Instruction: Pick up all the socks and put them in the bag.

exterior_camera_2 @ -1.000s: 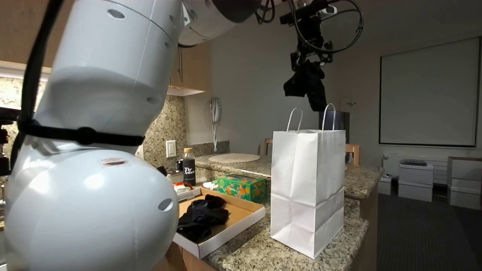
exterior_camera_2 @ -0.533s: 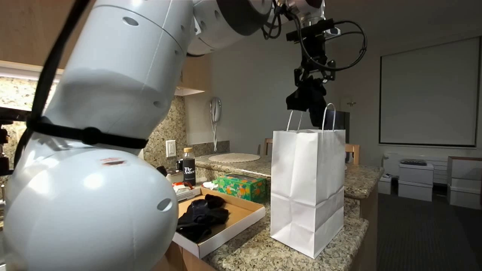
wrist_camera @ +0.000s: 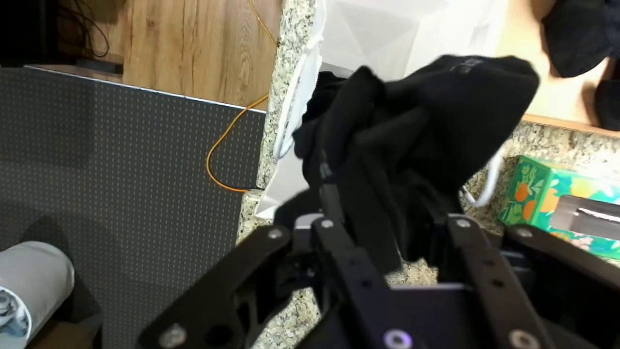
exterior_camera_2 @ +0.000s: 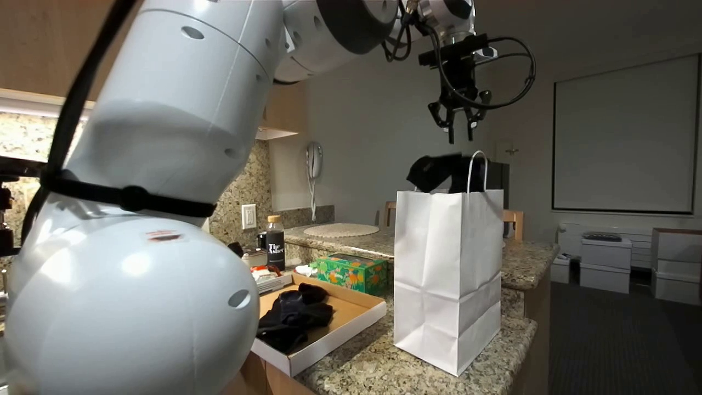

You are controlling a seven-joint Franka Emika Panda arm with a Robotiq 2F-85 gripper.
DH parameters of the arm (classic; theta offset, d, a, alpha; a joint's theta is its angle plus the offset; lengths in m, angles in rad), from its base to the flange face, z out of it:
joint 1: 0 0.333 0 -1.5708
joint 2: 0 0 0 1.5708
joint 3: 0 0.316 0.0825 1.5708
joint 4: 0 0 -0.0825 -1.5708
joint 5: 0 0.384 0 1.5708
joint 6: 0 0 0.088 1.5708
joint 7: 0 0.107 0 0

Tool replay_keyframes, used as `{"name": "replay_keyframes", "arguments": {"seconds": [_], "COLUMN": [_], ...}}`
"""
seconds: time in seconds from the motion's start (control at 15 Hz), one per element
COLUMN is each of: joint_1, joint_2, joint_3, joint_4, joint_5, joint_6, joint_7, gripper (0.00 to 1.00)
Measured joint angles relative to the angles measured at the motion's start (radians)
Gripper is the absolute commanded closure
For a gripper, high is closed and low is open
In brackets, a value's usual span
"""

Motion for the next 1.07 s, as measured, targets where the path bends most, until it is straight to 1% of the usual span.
{"name": "replay_keyframes", "arguments": {"seconds": [0.2,0.27,0.33,0.53,0.8,0.93,1.07], "joint_1": [-0.003,-0.005,-0.006,-0.006,0.002,0.028,0.071], "joint_2": [0.000,0.000,0.000,-0.002,-0.037,-0.083,-0.141], "joint_3": [0.000,0.000,0.000,0.001,0.027,0.056,0.092], "joint_4": [0.000,0.000,0.000,0.000,-0.007,-0.043,-0.108], "joint_5": [0.000,0.000,0.000,0.000,0.000,0.000,-0.001], "joint_6": [0.000,0.000,0.000,0.000,0.001,0.007,0.023], "joint_7": [-0.003,-0.007,-0.013,-0.034,-0.123,-0.155,-0.160], "gripper": [0.08,0.03,0.00,0.00,0.00,0.00,0.00]}}
